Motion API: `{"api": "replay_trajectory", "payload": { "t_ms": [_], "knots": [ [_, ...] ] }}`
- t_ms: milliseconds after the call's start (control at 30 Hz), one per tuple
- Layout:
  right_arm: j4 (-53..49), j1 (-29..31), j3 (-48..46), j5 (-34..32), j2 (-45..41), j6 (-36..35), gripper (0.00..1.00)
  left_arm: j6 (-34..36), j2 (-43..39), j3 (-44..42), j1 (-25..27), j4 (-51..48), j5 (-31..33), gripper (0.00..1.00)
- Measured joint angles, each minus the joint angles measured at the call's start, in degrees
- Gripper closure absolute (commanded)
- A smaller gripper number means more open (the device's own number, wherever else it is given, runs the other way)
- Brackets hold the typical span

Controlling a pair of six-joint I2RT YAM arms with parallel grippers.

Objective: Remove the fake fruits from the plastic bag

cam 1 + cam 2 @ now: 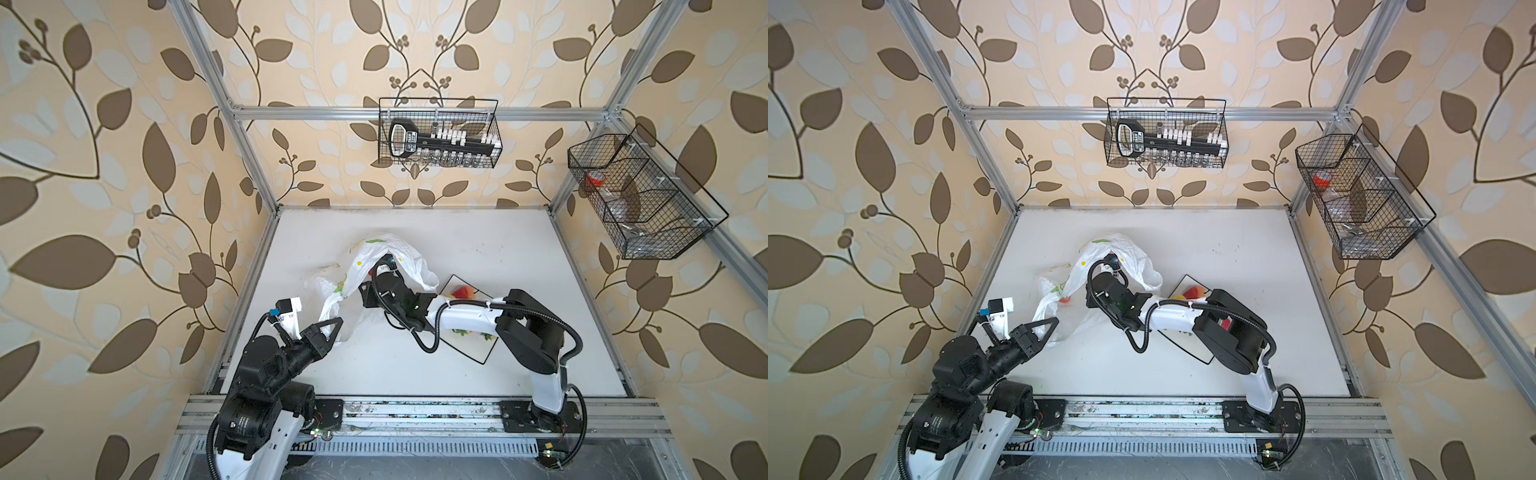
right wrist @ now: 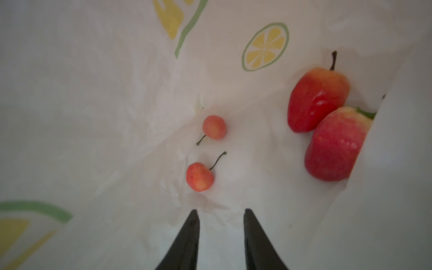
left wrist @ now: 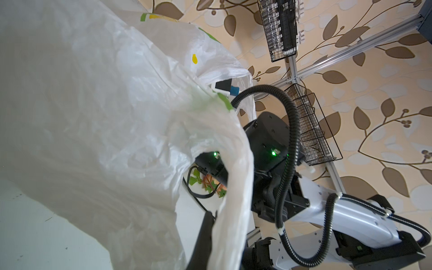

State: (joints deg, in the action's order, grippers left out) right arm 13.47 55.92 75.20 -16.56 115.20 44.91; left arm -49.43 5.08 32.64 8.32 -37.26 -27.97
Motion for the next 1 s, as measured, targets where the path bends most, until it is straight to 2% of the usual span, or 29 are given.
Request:
{"api": "replay_trajectory", "payload": {
  "t_ms": [133,267,633,900,1000],
  "knots": [
    [-1.9,-2.5,1.9,-1.4,2.1,-3.9,0.58,0.0,-0.7,0.0,0.0,-1.6,0.0,1.0],
    [-3.9,-3.2,4.3,-3.3,4.9,-6.6,0.48,0.3,-0.9,0.0,0.0,-2.3,-0.3,1.0],
    [-10.0,-5.8,12.1,-10.8,12.5,-8.8,0.27,1.5,-0.9,0.0,0.0,-4.8,-3.6,1.0],
    [-14.3,-6.8,16.5,-12.1,17.9,-8.1,0.26,2.0,-1.0,0.0,0.0,-6.7,-5.0,1.0],
    [-14.9,-6.9,19.4,-12.4,19.6,-7.8,0.33,2.5,-1.3,0.0,0.0,-7.3,-5.1,1.0]
  ]
}}
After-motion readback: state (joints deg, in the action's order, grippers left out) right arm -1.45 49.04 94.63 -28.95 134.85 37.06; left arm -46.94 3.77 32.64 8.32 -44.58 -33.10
